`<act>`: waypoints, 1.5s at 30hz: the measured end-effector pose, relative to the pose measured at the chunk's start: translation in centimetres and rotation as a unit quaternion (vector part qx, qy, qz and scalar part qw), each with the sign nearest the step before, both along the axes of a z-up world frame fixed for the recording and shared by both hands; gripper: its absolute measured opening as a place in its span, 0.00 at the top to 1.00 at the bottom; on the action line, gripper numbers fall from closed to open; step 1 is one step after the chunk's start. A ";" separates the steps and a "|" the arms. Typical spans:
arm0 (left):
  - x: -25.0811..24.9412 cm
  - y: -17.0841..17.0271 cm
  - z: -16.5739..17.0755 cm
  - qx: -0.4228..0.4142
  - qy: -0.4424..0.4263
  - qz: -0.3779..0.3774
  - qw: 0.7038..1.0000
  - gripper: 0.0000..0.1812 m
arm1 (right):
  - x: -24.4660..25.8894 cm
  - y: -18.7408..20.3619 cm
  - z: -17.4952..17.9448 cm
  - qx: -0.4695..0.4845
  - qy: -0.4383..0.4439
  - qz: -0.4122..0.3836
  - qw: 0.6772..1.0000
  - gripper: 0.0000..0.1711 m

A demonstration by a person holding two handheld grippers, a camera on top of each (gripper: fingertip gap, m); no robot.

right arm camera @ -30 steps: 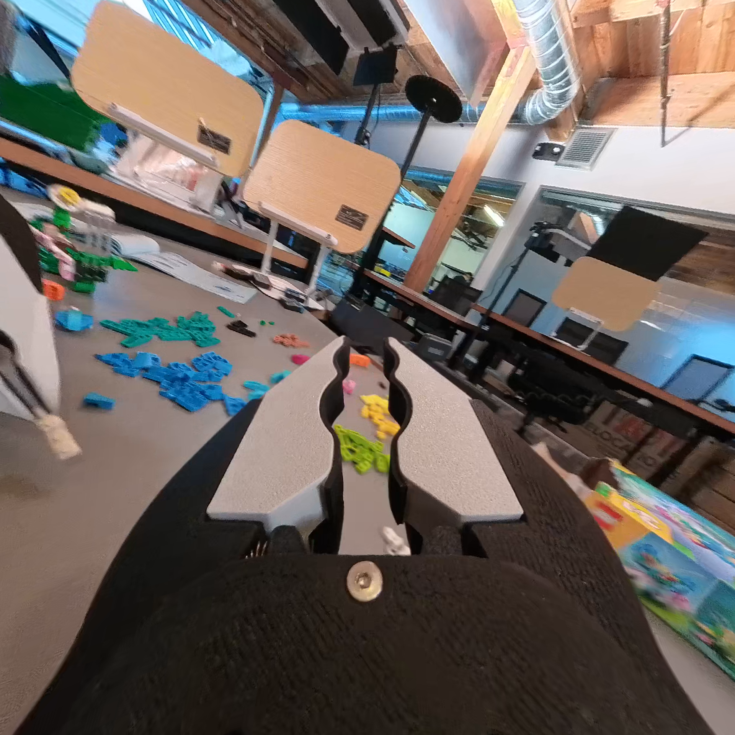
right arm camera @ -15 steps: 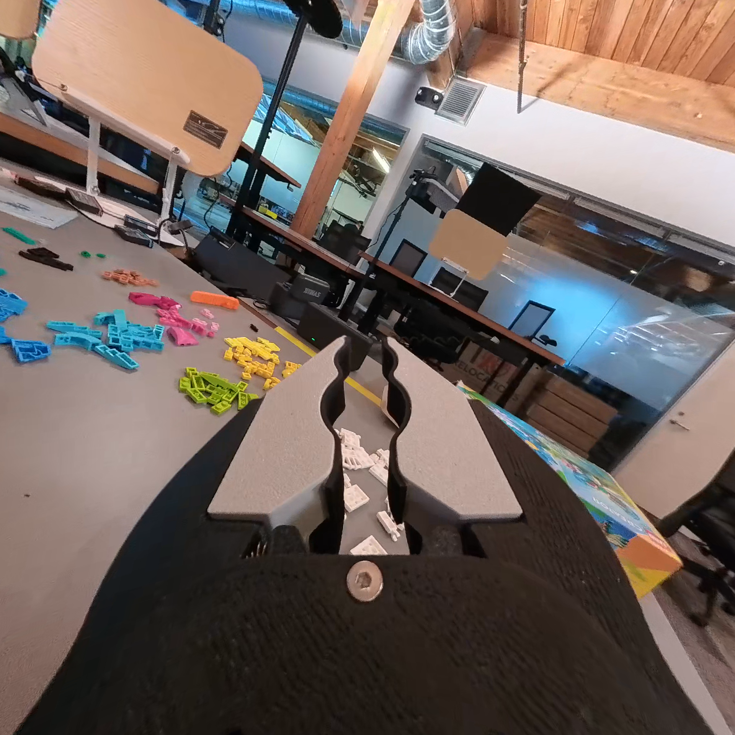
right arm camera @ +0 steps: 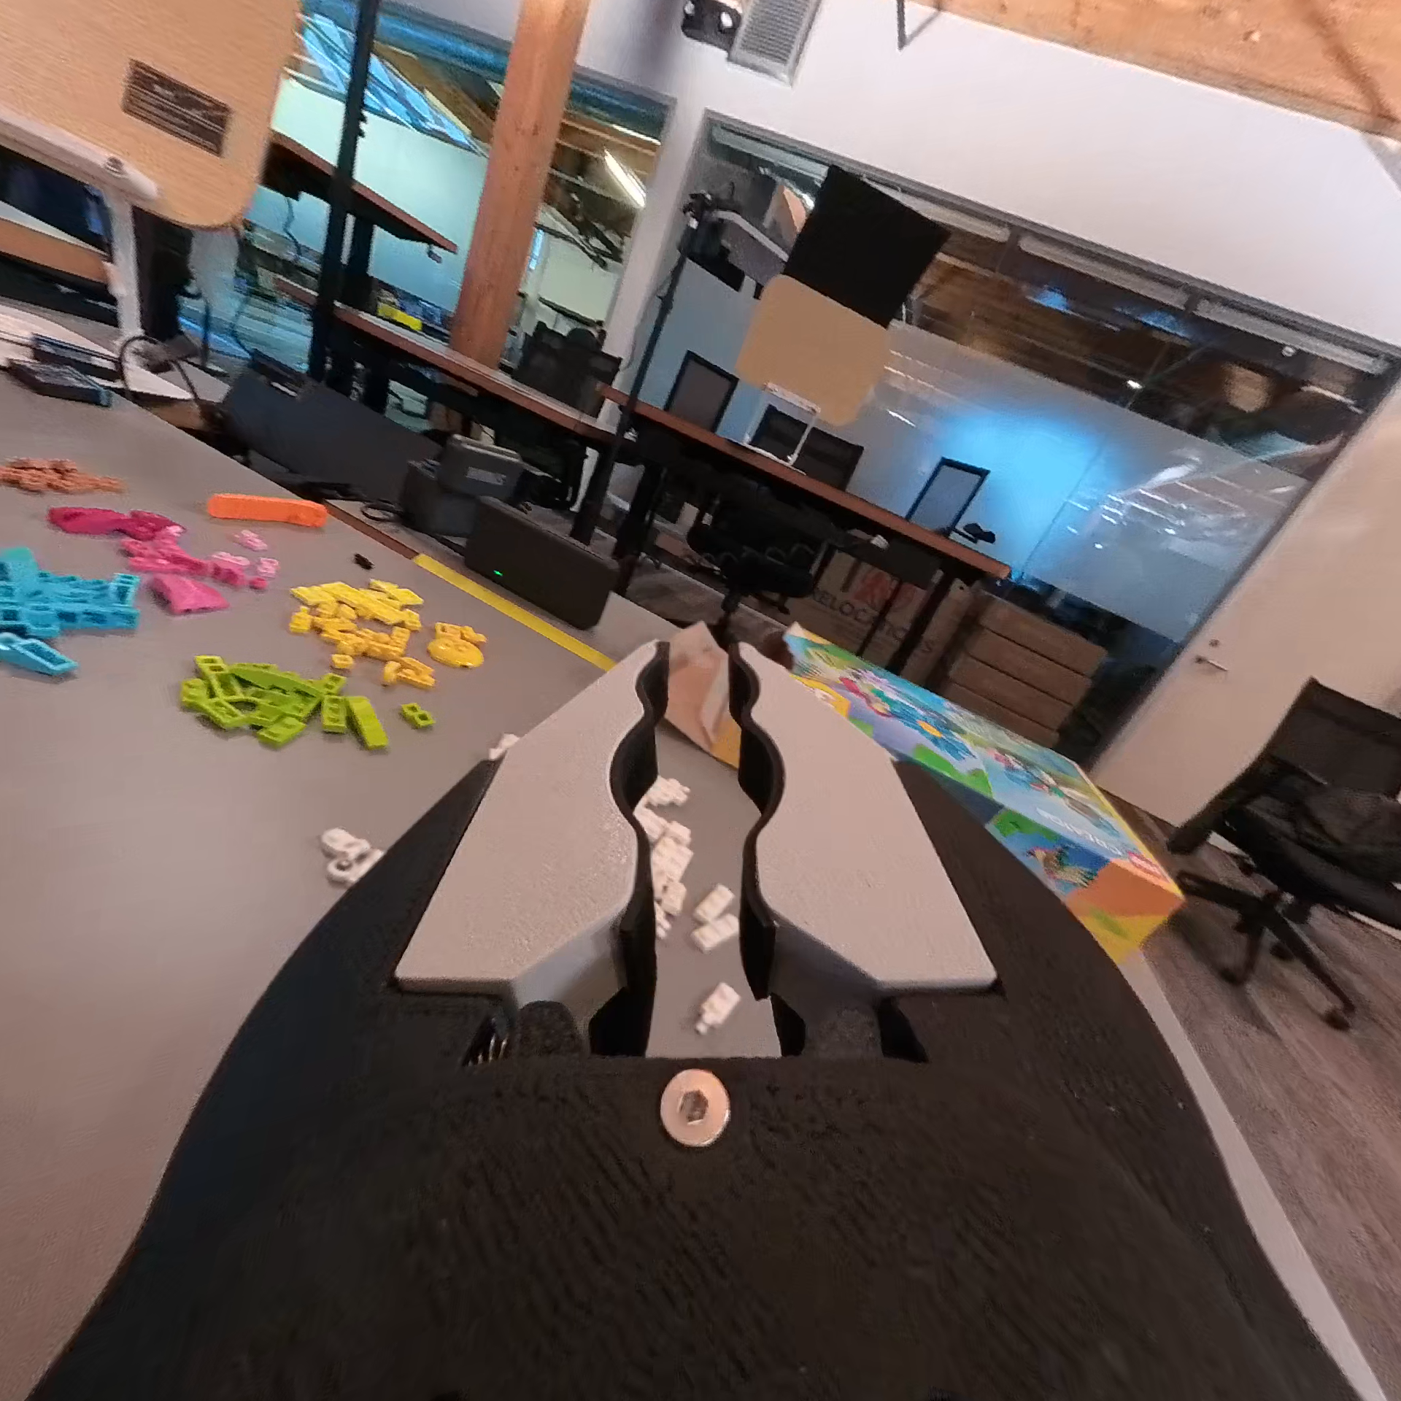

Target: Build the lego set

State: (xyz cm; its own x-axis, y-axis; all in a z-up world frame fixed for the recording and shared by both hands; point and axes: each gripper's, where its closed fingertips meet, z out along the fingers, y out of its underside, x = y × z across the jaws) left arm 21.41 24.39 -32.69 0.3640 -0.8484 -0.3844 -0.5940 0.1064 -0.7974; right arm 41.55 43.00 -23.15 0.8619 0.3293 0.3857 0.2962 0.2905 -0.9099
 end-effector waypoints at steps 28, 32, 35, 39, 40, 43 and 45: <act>2.4 -2.0 1.8 0.030 -0.052 -0.070 0.996 1.00 | 3.4 4.6 -9.9 -0.417 0.042 -0.024 0.908 0.94; 2.4 -2.0 1.7 0.025 -0.051 -0.073 0.996 1.00 | 3.3 6.0 -11.3 -0.446 0.026 -0.034 0.894 0.91; 2.4 -2.0 1.7 0.024 -0.052 -0.073 0.996 1.00 | 3.4 6.5 -11.6 -0.449 0.005 -0.044 0.892 0.92; 2.5 -2.2 1.8 0.029 -0.051 -0.077 0.995 1.00 | 3.5 6.6 -12.1 -0.456 -0.021 -0.060 0.888 0.93; 2.4 -2.2 1.8 0.031 -0.049 -0.077 0.995 1.00 | 3.6 6.6 -12.1 -0.457 -0.026 -0.063 0.887 0.93; 2.2 -2.0 1.7 0.036 -0.044 -0.071 0.996 1.00 | 3.4 6.7 -12.1 -0.458 -0.043 -0.063 0.886 0.96; 2.0 -1.8 1.9 0.040 -0.045 -0.065 0.996 1.00 | 3.4 6.7 -11.9 -0.446 -0.050 -0.057 0.892 0.97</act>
